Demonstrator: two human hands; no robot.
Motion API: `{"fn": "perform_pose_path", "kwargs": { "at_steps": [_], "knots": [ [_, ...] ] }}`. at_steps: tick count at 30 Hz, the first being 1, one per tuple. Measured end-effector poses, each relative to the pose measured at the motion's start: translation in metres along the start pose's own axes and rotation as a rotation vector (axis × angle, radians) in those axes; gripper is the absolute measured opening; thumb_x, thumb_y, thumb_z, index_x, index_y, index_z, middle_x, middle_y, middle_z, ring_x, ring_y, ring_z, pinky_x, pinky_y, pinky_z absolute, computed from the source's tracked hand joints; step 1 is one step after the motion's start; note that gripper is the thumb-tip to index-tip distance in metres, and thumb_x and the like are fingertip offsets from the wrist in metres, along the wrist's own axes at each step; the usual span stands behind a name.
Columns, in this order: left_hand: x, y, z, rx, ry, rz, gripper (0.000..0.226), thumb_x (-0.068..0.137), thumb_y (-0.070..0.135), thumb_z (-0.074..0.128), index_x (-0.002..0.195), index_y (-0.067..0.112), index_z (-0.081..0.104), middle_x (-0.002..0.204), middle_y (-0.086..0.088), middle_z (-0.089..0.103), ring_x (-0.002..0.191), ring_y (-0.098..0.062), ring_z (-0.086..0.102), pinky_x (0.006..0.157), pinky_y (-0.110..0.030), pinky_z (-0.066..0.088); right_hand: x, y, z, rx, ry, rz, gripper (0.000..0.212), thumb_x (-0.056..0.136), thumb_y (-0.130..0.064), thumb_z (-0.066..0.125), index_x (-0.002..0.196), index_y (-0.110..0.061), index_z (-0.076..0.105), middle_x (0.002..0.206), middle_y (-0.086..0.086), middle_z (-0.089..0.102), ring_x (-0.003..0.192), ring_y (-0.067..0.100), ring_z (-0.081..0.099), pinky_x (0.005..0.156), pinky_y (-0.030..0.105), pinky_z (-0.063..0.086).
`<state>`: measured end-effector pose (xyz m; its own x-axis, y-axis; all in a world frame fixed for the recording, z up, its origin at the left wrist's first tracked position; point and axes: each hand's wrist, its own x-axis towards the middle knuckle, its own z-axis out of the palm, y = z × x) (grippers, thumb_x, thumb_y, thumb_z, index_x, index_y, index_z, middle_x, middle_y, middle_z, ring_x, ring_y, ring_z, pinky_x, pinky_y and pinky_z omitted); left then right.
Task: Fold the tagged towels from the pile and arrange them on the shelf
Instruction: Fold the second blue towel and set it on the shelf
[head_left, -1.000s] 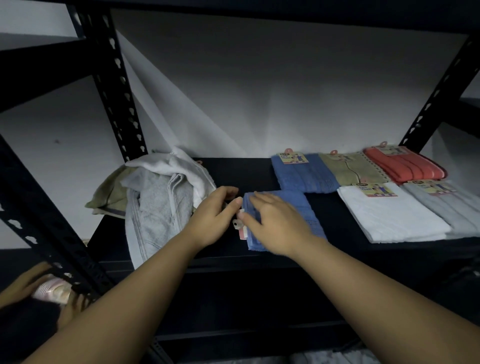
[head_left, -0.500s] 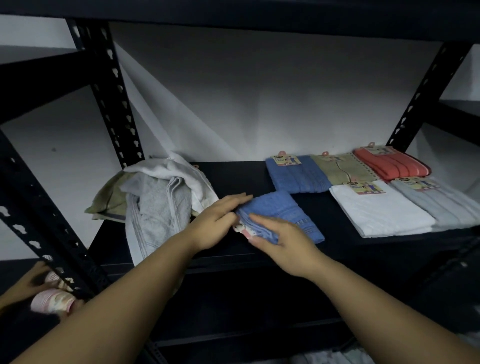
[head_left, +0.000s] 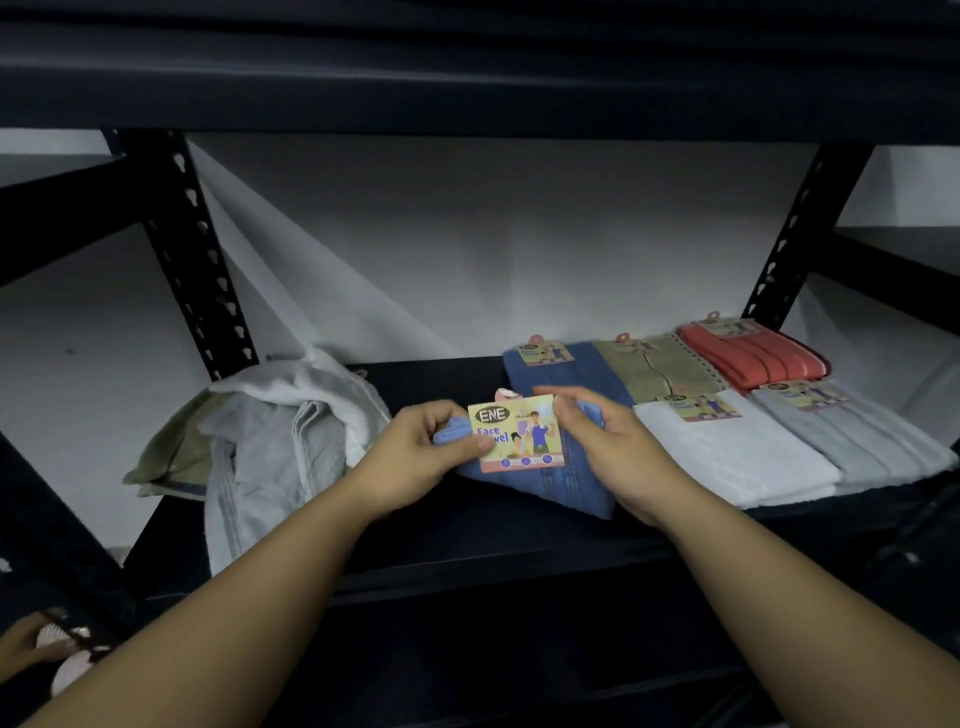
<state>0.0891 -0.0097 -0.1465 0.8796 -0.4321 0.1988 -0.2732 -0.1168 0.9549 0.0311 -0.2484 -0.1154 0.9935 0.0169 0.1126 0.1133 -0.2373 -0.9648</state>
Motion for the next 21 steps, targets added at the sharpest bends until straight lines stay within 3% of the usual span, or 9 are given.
{"fn": "perform_pose_path", "kwargs": {
  "at_steps": [3, 5, 8, 10, 13, 16, 19, 21],
  "knots": [
    [0.016, 0.012, 0.017, -0.158, 0.114, -0.015, 0.026, 0.09, 0.02, 0.078, 0.104, 0.0, 0.07, 0.103, -0.014, 0.078, 0.097, -0.025, 0.073, 0.087, -0.04, 0.057, 0.013, -0.004, -0.016, 0.118, 0.056, 0.053, 0.052, 0.081, -0.068, 0.069, 0.122, -0.036, 0.069, 0.114, -0.007, 0.078, 0.109, 0.013, 0.073, 0.102, 0.041, 0.055],
    [0.027, 0.02, 0.029, -0.28, 0.168, -0.048, 0.033, 0.09, 0.02, 0.078, 0.113, -0.002, 0.07, 0.11, -0.017, 0.077, 0.107, -0.032, 0.073, 0.096, -0.043, 0.057, 0.02, -0.004, -0.025, 0.298, 0.05, 0.196, 0.053, 0.081, -0.05, 0.078, 0.124, -0.02, 0.07, 0.112, 0.004, 0.079, 0.106, 0.022, 0.075, 0.098, 0.046, 0.058],
    [0.045, 0.025, 0.048, -0.376, 0.283, -0.106, 0.032, 0.088, 0.022, 0.08, 0.111, 0.0, 0.072, 0.108, -0.016, 0.078, 0.107, -0.035, 0.073, 0.095, -0.044, 0.058, 0.029, 0.001, -0.04, 0.449, 0.044, 0.379, 0.04, 0.089, -0.027, 0.079, 0.121, -0.005, 0.072, 0.111, 0.017, 0.078, 0.107, 0.032, 0.075, 0.094, 0.048, 0.059],
    [0.055, 0.025, 0.057, -0.34, 0.333, -0.156, 0.03, 0.09, 0.029, 0.079, 0.108, 0.007, 0.074, 0.104, -0.01, 0.079, 0.104, -0.028, 0.075, 0.088, -0.04, 0.06, 0.038, 0.008, -0.047, 0.458, 0.078, 0.371, 0.038, 0.091, -0.026, 0.077, 0.122, -0.004, 0.071, 0.11, 0.017, 0.078, 0.105, 0.033, 0.075, 0.09, 0.048, 0.061],
    [0.071, 0.021, 0.067, -0.306, 0.277, -0.31, 0.028, 0.097, 0.04, 0.069, 0.113, 0.017, 0.074, 0.105, -0.002, 0.08, 0.099, -0.018, 0.076, 0.083, -0.035, 0.058, 0.054, 0.014, -0.06, 0.444, 0.137, 0.344, 0.028, 0.096, -0.027, 0.073, 0.117, -0.009, 0.073, 0.105, 0.016, 0.079, 0.096, 0.032, 0.077, 0.082, 0.049, 0.063],
    [0.084, 0.014, 0.071, -0.367, 0.213, -0.459, 0.024, 0.101, 0.027, 0.059, 0.118, 0.013, 0.069, 0.11, -0.007, 0.078, 0.099, -0.022, 0.076, 0.078, -0.042, 0.061, 0.075, 0.024, -0.074, 0.327, 0.175, 0.324, 0.025, 0.101, -0.037, 0.066, 0.114, -0.018, 0.073, 0.102, 0.009, 0.08, 0.094, 0.029, 0.078, 0.087, 0.055, 0.062],
    [0.101, 0.013, 0.077, -0.4, 0.23, -0.47, 0.016, 0.102, 0.017, 0.061, 0.114, 0.008, 0.064, 0.105, -0.009, 0.079, 0.098, -0.024, 0.077, 0.079, -0.046, 0.063, 0.094, 0.025, -0.09, 0.166, 0.152, 0.322, 0.025, 0.105, -0.043, 0.057, 0.109, -0.024, 0.073, 0.094, 0.001, 0.081, 0.086, 0.02, 0.079, 0.077, 0.038, 0.063],
    [0.114, 0.016, 0.079, -0.385, 0.279, -0.457, 0.012, 0.101, 0.018, 0.064, 0.109, 0.008, 0.065, 0.104, -0.011, 0.079, 0.096, -0.025, 0.077, 0.073, -0.042, 0.064, 0.108, 0.02, -0.1, 0.126, 0.1, 0.36, 0.02, 0.103, -0.03, 0.059, 0.113, -0.018, 0.073, 0.094, 0.005, 0.081, 0.085, 0.022, 0.079, 0.073, 0.034, 0.06]
  ]
}}
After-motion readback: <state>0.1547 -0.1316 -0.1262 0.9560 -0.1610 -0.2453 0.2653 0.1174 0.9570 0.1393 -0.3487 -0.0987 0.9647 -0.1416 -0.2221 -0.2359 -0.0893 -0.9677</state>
